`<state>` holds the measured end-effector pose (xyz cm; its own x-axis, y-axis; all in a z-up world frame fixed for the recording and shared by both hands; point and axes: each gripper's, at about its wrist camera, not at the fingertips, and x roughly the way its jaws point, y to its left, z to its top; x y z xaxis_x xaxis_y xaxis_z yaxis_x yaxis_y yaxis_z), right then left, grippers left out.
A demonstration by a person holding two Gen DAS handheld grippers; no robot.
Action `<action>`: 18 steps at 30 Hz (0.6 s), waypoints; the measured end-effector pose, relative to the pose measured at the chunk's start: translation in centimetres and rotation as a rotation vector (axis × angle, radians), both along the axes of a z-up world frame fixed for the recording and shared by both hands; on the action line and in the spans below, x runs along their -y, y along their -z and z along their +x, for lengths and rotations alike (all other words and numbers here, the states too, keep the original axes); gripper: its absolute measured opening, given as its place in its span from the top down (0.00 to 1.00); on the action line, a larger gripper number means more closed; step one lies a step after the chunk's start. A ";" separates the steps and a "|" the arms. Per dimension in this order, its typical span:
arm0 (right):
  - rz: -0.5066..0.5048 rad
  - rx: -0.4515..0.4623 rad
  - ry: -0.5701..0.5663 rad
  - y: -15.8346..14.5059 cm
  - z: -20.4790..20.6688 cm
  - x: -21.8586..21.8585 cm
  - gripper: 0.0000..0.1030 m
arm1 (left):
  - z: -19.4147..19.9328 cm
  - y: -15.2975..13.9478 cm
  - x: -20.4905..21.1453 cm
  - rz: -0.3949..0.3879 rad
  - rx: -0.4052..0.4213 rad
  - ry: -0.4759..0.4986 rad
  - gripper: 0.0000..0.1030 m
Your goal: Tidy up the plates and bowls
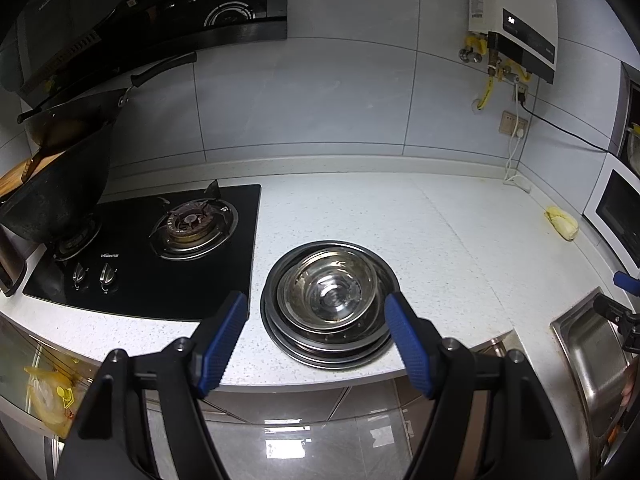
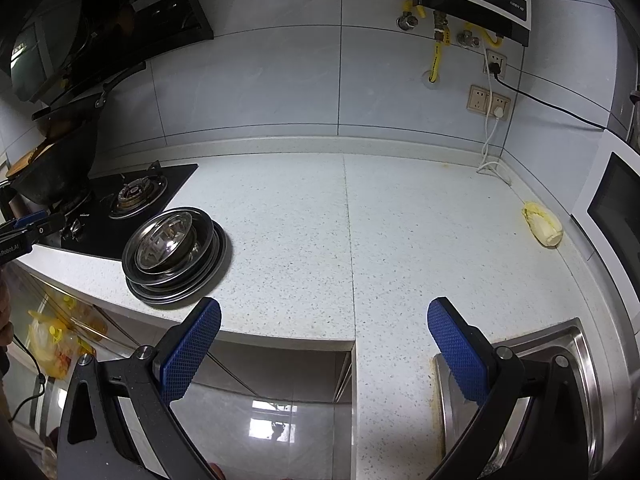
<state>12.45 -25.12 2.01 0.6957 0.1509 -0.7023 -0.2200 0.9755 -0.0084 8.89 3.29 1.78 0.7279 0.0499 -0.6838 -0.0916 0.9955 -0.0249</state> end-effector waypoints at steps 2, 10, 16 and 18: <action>-0.001 0.001 0.001 -0.1 -0.1 0.0 0.01 | 0.0 0.0 0.0 0.000 -0.001 0.001 0.32; -0.001 0.002 0.003 -0.1 -0.1 0.1 0.01 | 0.2 0.1 0.4 0.003 -0.008 0.009 0.32; -0.002 0.000 0.010 -0.1 -0.2 0.2 0.01 | 0.3 0.2 0.5 0.002 -0.011 0.008 0.32; -0.003 -0.001 0.012 -0.1 -0.2 0.2 0.01 | 0.3 0.2 0.4 -0.001 -0.011 0.007 0.32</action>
<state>12.29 -25.31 2.16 0.6968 0.1407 -0.7034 -0.2087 0.9779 -0.0111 9.21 2.87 1.55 0.7207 0.0440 -0.6919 -0.0849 0.9961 -0.0251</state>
